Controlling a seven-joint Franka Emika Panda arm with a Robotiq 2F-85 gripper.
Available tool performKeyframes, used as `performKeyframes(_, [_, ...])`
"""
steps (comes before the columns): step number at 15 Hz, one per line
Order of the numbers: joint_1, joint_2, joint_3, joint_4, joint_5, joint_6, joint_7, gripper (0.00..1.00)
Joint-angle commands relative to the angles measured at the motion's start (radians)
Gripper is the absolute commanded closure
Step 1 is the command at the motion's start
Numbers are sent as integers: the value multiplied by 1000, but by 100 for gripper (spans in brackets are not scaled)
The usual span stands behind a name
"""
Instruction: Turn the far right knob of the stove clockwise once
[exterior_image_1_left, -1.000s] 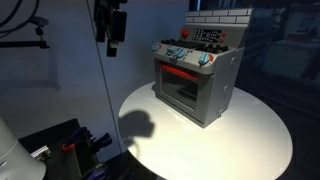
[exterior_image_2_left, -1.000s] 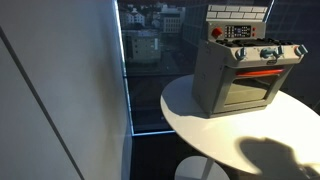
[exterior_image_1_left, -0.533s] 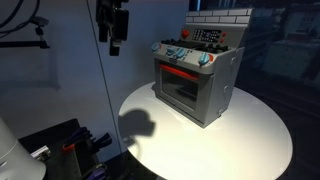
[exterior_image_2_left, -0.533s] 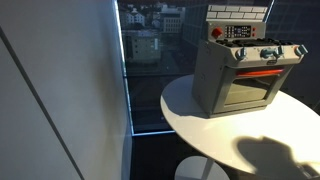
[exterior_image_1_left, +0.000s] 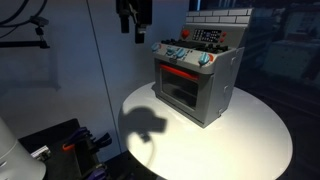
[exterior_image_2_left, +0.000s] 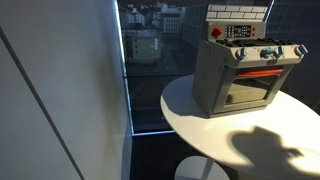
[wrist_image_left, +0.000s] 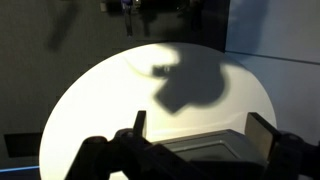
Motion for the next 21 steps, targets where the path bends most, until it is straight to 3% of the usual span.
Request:
performKeyframes(1, [-26, 72, 0, 98, -1, 44, 8, 0])
performKeyframes(13, [-79, 234, 13, 133, -57, 437, 82, 0])
performKeyframes(21, [-71, 229, 6, 113, -37, 440, 59, 0])
